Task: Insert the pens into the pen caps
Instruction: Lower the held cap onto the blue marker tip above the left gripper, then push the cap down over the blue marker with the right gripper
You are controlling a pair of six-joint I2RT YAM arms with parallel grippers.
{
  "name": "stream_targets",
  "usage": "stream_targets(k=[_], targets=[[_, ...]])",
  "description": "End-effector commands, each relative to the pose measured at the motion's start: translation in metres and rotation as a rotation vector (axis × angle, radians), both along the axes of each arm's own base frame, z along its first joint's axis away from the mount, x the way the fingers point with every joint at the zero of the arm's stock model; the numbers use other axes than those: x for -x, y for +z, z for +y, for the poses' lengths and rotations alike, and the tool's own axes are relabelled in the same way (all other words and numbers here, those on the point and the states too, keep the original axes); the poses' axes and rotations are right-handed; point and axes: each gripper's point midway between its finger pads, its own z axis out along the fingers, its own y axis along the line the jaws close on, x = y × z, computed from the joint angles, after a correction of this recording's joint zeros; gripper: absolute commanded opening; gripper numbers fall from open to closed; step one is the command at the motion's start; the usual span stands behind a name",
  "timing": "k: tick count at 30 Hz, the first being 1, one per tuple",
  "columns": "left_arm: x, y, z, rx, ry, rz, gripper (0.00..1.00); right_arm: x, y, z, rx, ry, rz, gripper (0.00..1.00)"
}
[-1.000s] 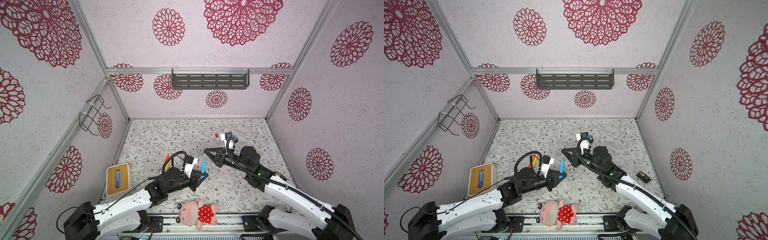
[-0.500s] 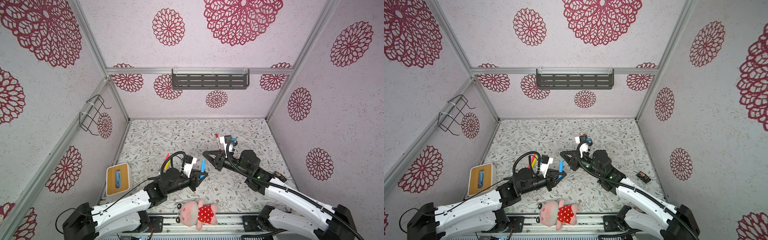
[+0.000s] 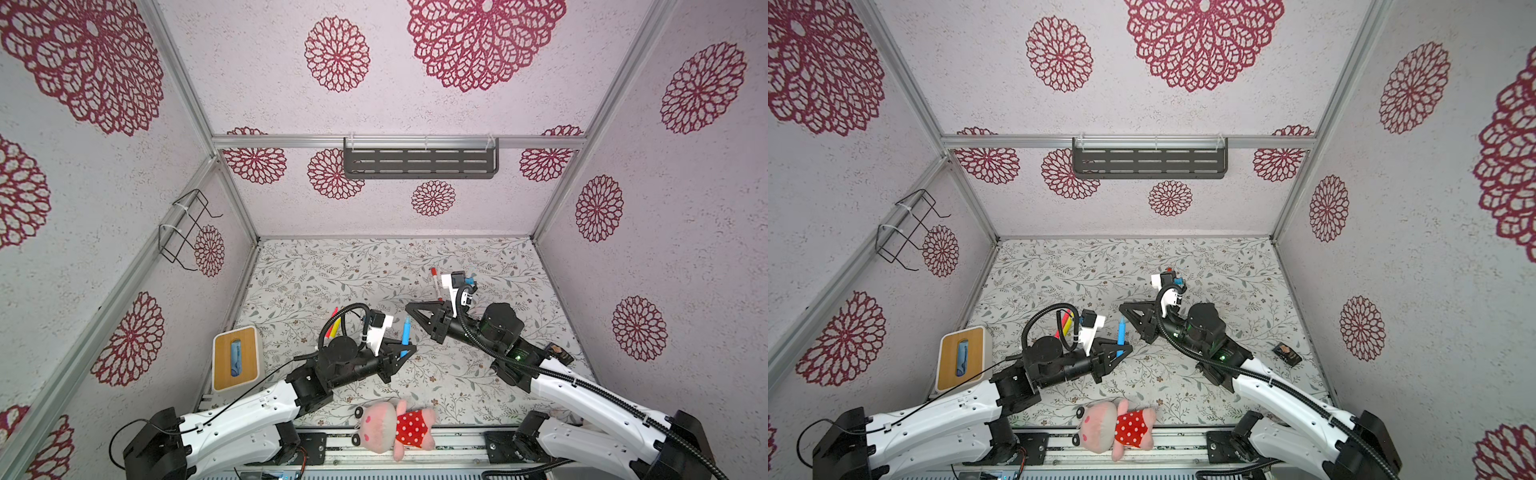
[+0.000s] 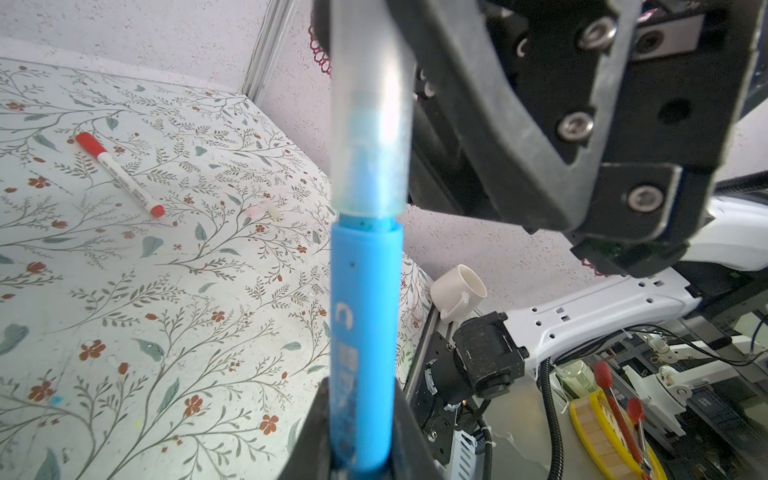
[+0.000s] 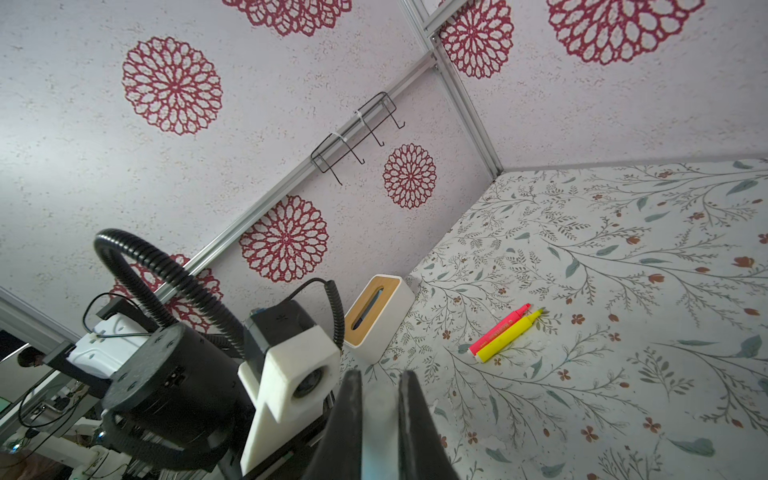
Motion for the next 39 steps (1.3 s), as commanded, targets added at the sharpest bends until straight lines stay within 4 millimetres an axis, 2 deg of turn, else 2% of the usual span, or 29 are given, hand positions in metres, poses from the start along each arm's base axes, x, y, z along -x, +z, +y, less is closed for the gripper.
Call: stream_targets(k=[1,9,15,26,34,39], targets=[[0.001,0.044,0.004,0.132,-0.009,-0.102,0.00,0.029,0.005,0.008,-0.002,0.127,-0.040,0.02],[0.013,0.074,0.005,0.202,-0.088,-0.129,0.00,0.051,0.007,0.014,0.003,0.249,-0.069,0.03],[0.010,0.086,0.009,0.202,-0.069,-0.148,0.00,0.052,-0.002,0.018,0.055,0.252,-0.071,0.03],[0.007,0.111,0.022,0.253,-0.058,-0.183,0.00,0.063,-0.042,0.034,0.230,0.258,-0.049,0.00],[-0.007,0.124,0.045,0.228,0.043,-0.209,0.00,0.056,-0.071,0.023,0.364,0.140,-0.012,0.00],[-0.010,0.134,0.052,0.247,0.058,-0.230,0.00,0.069,-0.077,0.025,0.367,0.179,-0.017,0.00]])
